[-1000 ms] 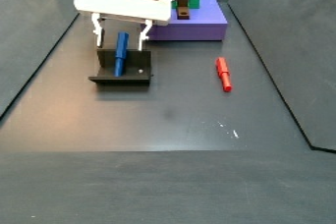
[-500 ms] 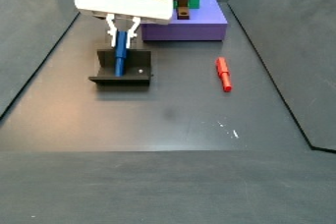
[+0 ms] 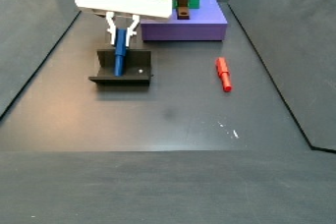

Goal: Pick up the blue object. Move up. Place the blue object on the fixture. Regrasp the blue object. Move to above the board. Insert the blue object.
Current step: Regrasp the blue object.

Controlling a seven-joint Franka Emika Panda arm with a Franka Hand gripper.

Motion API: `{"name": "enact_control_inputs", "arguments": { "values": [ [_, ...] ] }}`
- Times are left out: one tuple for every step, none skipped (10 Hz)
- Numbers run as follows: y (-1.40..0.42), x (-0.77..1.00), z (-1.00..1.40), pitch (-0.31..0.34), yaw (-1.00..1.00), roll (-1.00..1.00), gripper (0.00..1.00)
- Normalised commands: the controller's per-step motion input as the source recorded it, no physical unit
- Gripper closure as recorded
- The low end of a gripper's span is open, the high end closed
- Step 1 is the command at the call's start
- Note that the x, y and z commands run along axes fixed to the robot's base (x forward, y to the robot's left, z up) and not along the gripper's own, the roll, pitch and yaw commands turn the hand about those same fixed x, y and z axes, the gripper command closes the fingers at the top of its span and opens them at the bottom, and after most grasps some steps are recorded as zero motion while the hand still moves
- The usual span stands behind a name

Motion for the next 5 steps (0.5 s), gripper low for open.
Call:
{"name": "enact_control_inputs", "arguments": {
  "values": [
    [0.0,0.0,0.0,0.0,0.0,0.0,1.0],
    [0.0,0.0,0.0,0.0,0.0,0.0,1.0],
    [0.0,0.0,0.0,0.0,0.0,0.0,1.0],
    [0.0,0.0,0.0,0.0,0.0,0.0,1.0],
    [0.0,0.0,0.0,0.0,0.0,0.0,1.0]
  ]
}}
